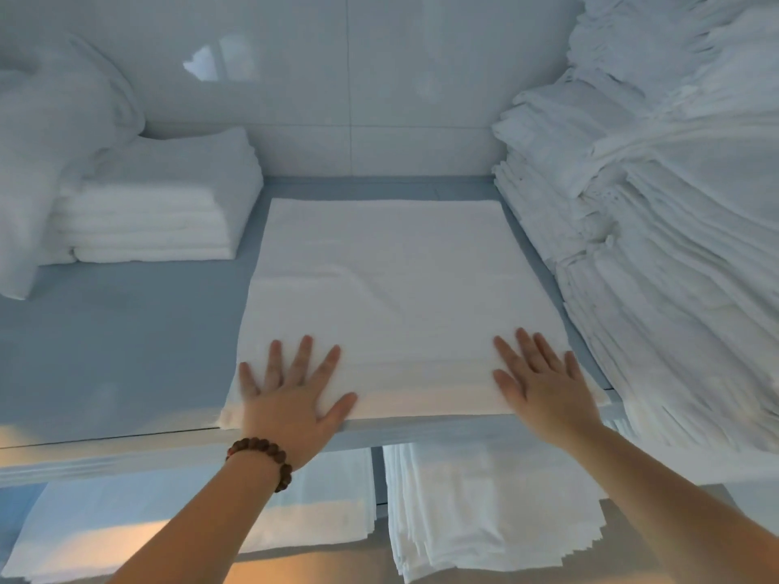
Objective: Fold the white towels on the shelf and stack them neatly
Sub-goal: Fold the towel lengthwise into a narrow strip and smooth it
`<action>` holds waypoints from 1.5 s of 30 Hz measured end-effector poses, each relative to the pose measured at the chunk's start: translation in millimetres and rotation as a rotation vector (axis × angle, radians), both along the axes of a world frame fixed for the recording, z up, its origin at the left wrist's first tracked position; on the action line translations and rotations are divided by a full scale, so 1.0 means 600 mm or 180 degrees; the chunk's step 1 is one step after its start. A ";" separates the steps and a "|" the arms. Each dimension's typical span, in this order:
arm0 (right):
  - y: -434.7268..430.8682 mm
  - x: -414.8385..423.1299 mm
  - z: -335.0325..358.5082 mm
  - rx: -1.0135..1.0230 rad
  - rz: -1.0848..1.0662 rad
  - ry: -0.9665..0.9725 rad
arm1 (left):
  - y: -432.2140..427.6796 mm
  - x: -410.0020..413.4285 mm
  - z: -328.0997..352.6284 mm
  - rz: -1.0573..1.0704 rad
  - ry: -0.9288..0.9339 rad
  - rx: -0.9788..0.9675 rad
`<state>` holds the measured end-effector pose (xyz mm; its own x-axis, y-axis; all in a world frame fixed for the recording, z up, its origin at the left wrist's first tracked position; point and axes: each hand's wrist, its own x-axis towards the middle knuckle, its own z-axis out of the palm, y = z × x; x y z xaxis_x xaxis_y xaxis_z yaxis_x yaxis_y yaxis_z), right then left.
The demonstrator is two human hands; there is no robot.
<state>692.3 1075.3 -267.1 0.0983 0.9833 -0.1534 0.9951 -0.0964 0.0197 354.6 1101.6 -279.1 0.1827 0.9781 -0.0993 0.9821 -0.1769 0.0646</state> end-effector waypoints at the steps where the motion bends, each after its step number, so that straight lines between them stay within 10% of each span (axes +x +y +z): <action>1: -0.010 0.007 0.002 -0.0039 0.0037 -0.0026 | -0.006 -0.009 -0.001 -0.0047 0.0010 0.0048; 18: -0.116 0.055 0.007 0.0150 0.0830 -0.0090 | -0.079 -0.083 0.027 -0.0637 0.0547 -0.0070; 29: -0.277 0.011 0.120 0.0559 0.0336 0.1237 | -0.193 -0.178 0.144 -0.0599 -0.0480 -0.0345; 45: -0.293 -0.019 0.346 0.1957 0.0425 0.1092 | -0.183 -0.245 0.377 -0.0532 -0.1599 0.0862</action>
